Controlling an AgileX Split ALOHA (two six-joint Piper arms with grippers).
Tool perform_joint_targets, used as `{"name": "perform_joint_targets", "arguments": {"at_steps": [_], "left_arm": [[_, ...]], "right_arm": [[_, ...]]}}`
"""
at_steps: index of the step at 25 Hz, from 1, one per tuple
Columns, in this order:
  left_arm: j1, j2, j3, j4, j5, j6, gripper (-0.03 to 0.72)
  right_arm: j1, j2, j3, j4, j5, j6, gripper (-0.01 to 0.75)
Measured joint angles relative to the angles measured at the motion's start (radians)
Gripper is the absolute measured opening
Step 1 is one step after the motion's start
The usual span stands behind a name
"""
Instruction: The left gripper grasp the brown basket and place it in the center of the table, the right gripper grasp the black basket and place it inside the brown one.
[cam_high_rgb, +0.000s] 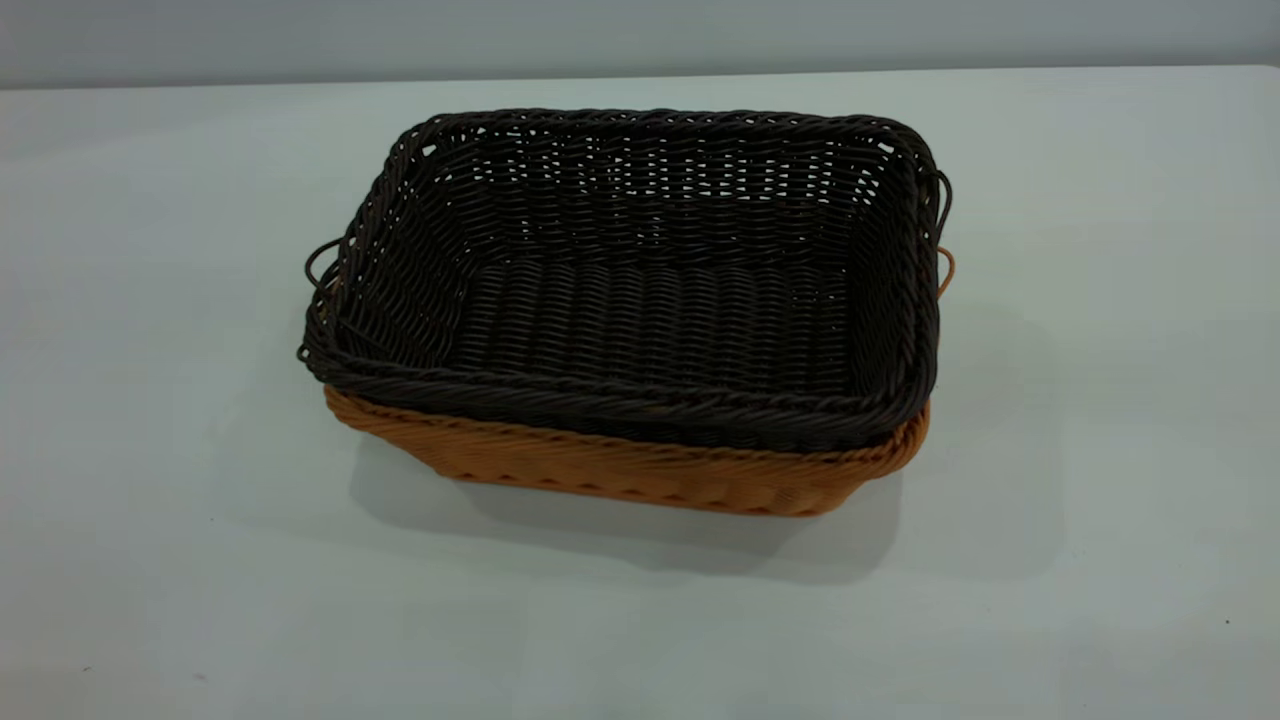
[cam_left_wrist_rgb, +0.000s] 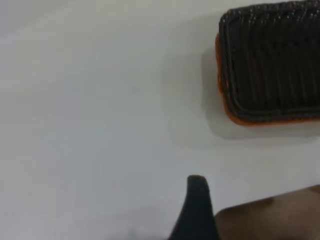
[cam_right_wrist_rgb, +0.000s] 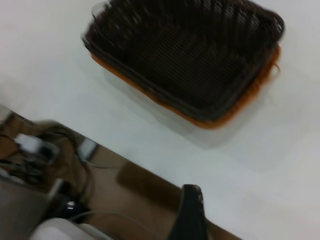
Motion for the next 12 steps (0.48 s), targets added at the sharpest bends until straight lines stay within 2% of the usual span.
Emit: {"name": "perform_joint_targets", "arguments": {"at_steps": [6, 12], "left_arm": [[0.000, -0.169, 0.146, -0.001, 0.000, -0.009, 0.552], [0.000, -0.276, 0.268, -0.002, 0.000, -0.014, 0.552]], "right_arm": [[0.000, -0.245, 0.164, -0.119, -0.019, 0.007, 0.561], [0.000, -0.429, 0.212, -0.170, -0.037, 0.020, 0.561]]}}
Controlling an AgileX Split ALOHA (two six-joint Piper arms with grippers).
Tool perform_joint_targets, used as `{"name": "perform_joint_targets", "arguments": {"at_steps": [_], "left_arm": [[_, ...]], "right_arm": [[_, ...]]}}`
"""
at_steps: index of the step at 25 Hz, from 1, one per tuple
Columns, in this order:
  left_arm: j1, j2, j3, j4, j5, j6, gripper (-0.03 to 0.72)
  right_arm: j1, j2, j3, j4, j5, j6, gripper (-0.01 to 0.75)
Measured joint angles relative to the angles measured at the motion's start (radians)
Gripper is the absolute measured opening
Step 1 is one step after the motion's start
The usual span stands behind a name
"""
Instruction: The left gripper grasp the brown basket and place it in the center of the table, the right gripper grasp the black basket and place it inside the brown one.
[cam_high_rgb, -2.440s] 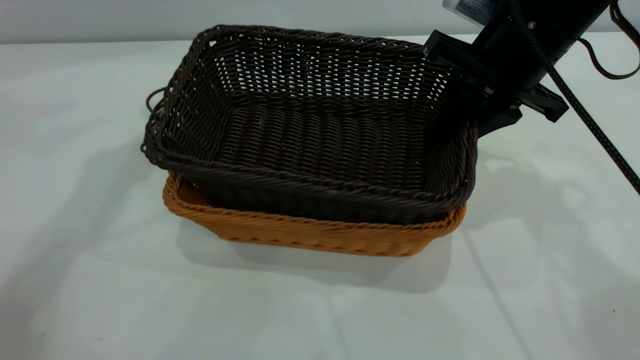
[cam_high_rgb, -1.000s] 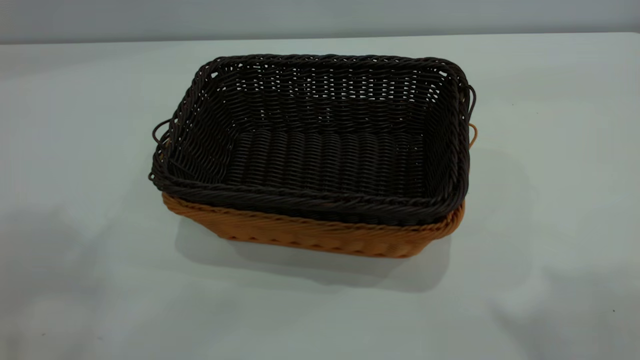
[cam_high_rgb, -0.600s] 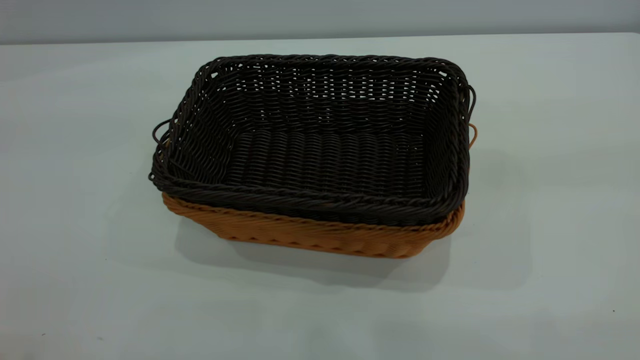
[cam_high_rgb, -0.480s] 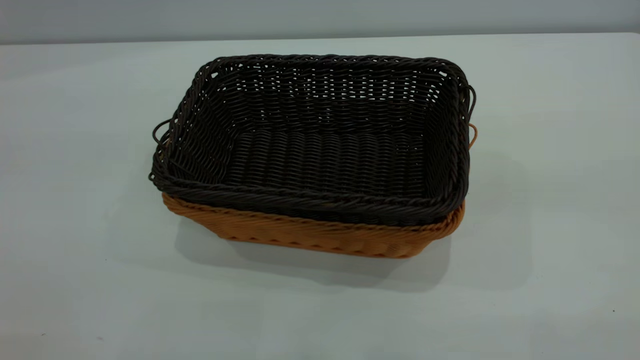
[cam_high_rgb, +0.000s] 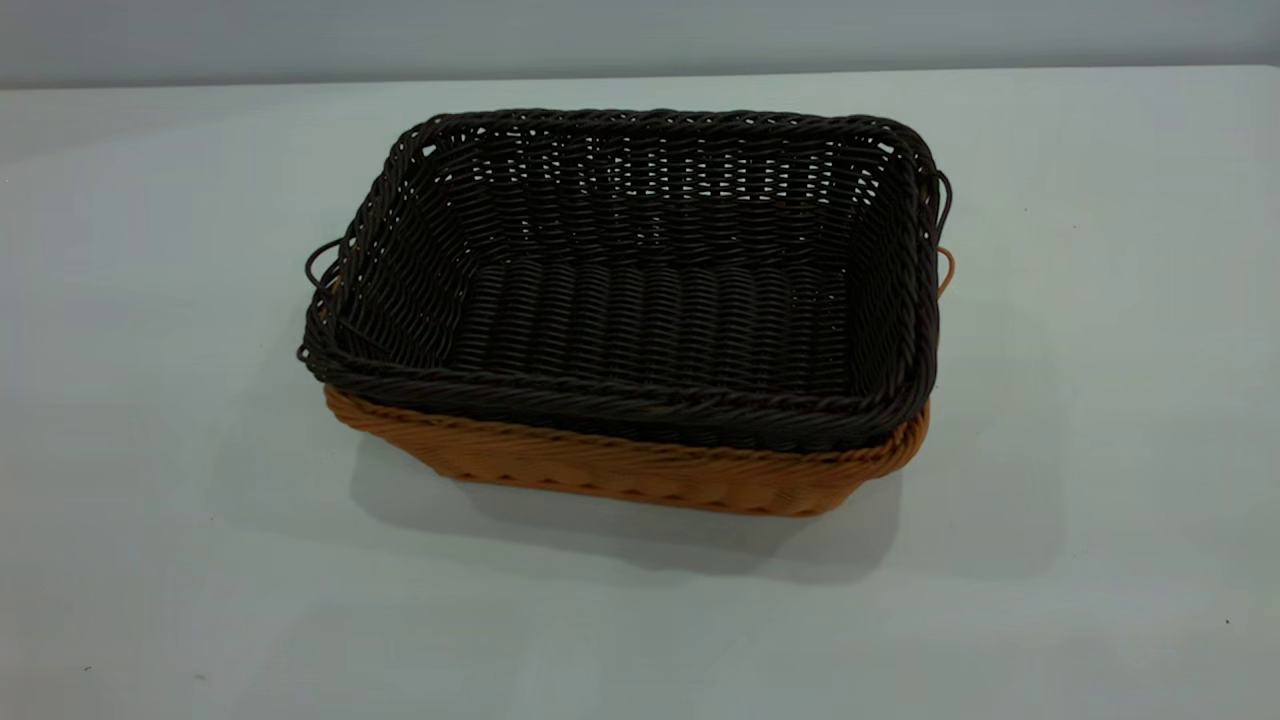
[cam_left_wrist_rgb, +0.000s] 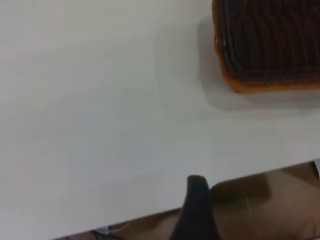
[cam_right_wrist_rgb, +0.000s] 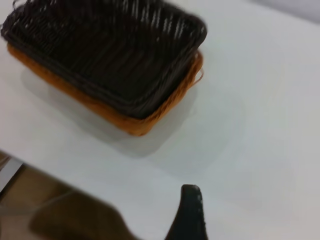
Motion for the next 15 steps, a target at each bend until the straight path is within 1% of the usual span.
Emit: {"name": "perform_joint_targets", "arguments": {"at_steps": [3, 12, 15], "left_arm": [[0.000, -0.039, 0.048, 0.000, 0.000, 0.005, 0.552], [0.000, -0.168, 0.168, 0.002, -0.009, 0.009, 0.552], [0.000, -0.196, 0.208, 0.027, -0.014, 0.009, 0.552]], "right_arm": [[0.000, -0.054, 0.003, -0.019, -0.001, 0.007, 0.561], [0.000, -0.056, 0.026, -0.027, -0.016, 0.033, 0.561], [0.000, -0.056, 0.026, -0.027, -0.016, 0.033, 0.561]]}}
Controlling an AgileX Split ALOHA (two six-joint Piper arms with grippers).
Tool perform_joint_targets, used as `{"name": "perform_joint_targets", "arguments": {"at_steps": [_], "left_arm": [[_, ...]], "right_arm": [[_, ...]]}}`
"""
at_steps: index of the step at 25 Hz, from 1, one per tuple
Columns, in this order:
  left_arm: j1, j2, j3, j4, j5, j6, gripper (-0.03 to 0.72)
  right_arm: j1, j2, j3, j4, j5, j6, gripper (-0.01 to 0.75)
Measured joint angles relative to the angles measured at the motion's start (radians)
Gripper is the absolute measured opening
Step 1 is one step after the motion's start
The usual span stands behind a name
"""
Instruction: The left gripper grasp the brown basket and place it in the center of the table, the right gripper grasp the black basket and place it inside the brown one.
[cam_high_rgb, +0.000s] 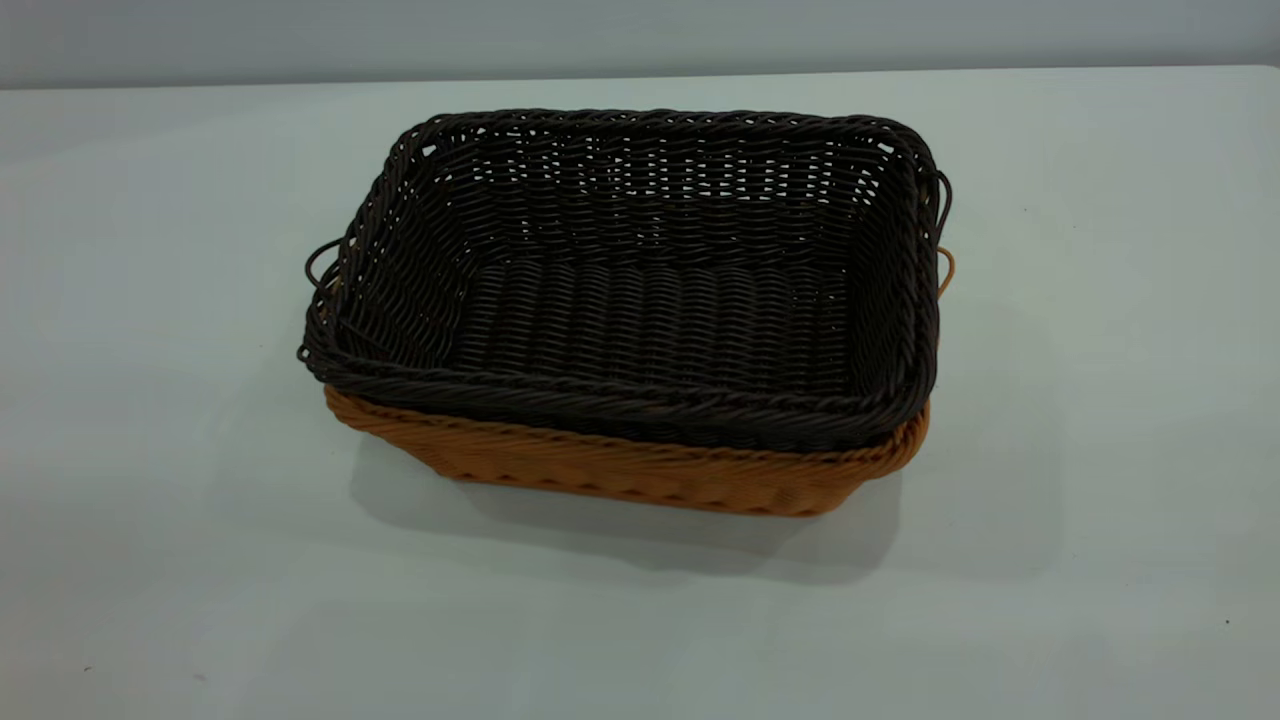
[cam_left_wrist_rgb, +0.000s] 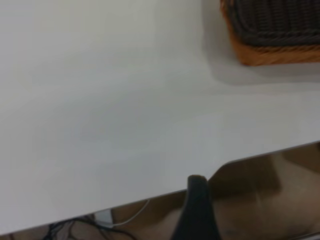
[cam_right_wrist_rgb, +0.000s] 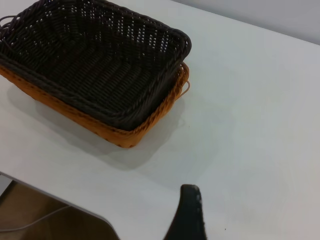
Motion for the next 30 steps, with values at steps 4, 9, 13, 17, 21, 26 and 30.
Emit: {"name": "perform_joint_targets", "arguments": {"at_steps": [4, 9, 13, 17, 21, 26, 30], "left_arm": [[0.000, -0.016, 0.028, 0.022, -0.024, -0.001, 0.552], [0.000, -0.016, 0.032, 0.021, -0.036, -0.001, 0.552], [0.000, -0.016, 0.032, 0.021, -0.036, -0.001, 0.552], [0.000, -0.016, 0.032, 0.021, -0.037, -0.002, 0.552], [0.000, -0.029, 0.032, 0.021, -0.038, -0.003, 0.552], [0.000, -0.104, 0.032, 0.022, -0.039, -0.009, 0.552], [0.000, -0.163, 0.032, 0.067, -0.039, -0.079, 0.552]], "right_arm": [[0.000, 0.000, 0.000, 0.000, 0.000, 0.000, 0.561], [0.000, 0.000, 0.000, 0.000, 0.000, 0.000, 0.561], [0.000, 0.000, 0.000, 0.000, 0.000, 0.000, 0.561], [0.000, 0.000, 0.000, 0.000, 0.000, 0.000, 0.561], [0.000, 0.000, 0.000, 0.000, 0.000, 0.000, 0.561], [0.000, 0.000, 0.000, 0.000, 0.000, 0.000, 0.561], [0.000, 0.000, 0.000, 0.000, 0.000, 0.000, 0.561]]}}
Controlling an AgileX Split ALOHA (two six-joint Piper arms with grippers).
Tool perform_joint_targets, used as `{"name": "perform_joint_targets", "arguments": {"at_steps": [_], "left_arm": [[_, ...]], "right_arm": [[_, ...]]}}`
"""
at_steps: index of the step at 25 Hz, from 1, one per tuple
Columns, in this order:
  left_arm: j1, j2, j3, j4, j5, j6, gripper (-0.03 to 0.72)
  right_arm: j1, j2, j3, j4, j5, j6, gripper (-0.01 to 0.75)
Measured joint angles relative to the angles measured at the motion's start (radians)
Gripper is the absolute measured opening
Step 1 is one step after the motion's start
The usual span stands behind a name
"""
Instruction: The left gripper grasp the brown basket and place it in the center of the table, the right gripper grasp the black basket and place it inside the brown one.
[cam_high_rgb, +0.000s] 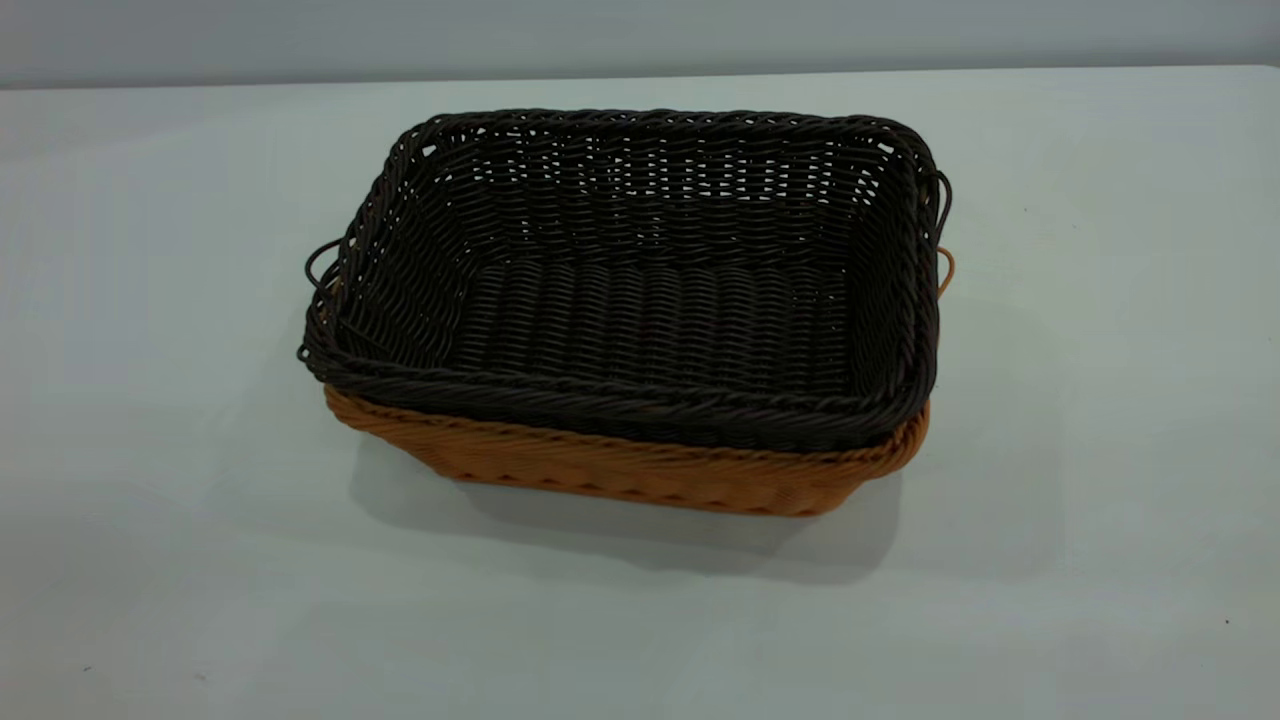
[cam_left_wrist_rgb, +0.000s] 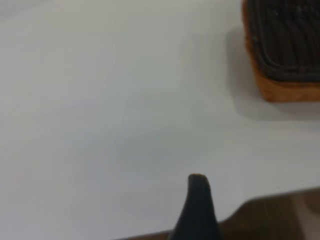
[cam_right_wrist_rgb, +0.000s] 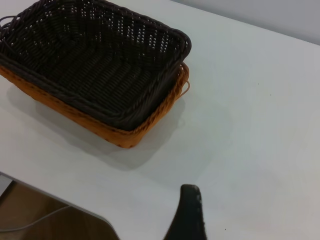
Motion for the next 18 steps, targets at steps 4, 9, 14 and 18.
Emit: {"name": "perform_joint_targets", "arguments": {"at_steps": [4, 9, 14, 18], "left_arm": [[0.000, -0.004, 0.000, 0.062, 0.000, -0.080, 0.552], [0.000, -0.004, 0.000, 0.068, 0.000, -0.094, 0.552], [0.000, -0.004, 0.000, 0.069, 0.000, -0.095, 0.552], [0.000, -0.004, 0.000, 0.069, 0.000, -0.095, 0.552]], "right_arm": [[0.000, 0.000, 0.000, 0.000, 0.000, 0.000, 0.561], [0.000, 0.000, 0.000, 0.000, 0.000, 0.000, 0.561], [0.000, 0.000, 0.000, 0.000, 0.000, 0.000, 0.561], [0.000, 0.000, 0.000, 0.000, 0.000, 0.000, 0.561]]}}
